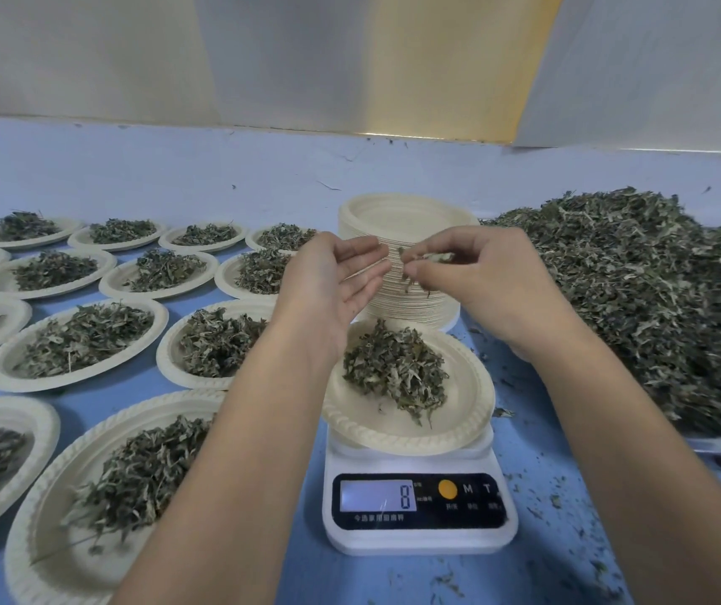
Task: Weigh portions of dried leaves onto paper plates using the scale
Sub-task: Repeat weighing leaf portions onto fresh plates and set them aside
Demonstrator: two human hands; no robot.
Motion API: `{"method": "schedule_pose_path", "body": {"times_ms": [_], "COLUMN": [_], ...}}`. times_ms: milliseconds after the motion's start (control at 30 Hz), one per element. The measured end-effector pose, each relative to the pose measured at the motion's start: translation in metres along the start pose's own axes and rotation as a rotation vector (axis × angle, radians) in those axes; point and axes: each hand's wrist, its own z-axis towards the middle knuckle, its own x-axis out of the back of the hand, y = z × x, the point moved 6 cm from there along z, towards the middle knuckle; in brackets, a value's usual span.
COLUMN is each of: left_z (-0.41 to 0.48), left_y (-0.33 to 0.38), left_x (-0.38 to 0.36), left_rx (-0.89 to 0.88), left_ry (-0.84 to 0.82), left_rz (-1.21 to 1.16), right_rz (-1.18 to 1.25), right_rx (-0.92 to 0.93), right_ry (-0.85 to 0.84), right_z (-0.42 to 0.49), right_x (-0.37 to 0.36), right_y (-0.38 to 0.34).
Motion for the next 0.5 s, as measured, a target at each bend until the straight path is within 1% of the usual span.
{"method": "schedule_pose_path", "body": {"times_ms": [100,200,233,300,367,500], "left_z": [-0.002,-0.008,-0.010,-0.013,-0.014,-0.013], "left_y": [-0.007,-0.017,-0.020,-0.023,-0.025,-0.027], "left_x": [-0.009,-0.022,-0.026,-0.031,-0.033,-0.032], "left_rx": [0.089,0.210,0.245,0.292,0.311,0.321], "left_ry": [-0.051,-0.141,-0.166,-0.196,-0.194,-0.143], "left_rz": [-0.065,-0.182,-0.212,-0.246,-0.277,-0.355], "right_rz": [0.169,0.189,0.145,-0.023,-0.158,-0.236], "right_rx": [0.009,0.002,0.008,0.046,0.093,0.128], "right_ry": [0.058,0.044,0.033,0.027,0.023,-0.049], "right_z": [0.000,-0.003,-0.004,-0.006,-0.008,-0.010], "right_x": [-0.001,-0.011,-0.015,-0.021,-0.024,-0.027], "right_y": [-0.005,-0.006,-0.006,-0.007,-0.010,-0.016]}}
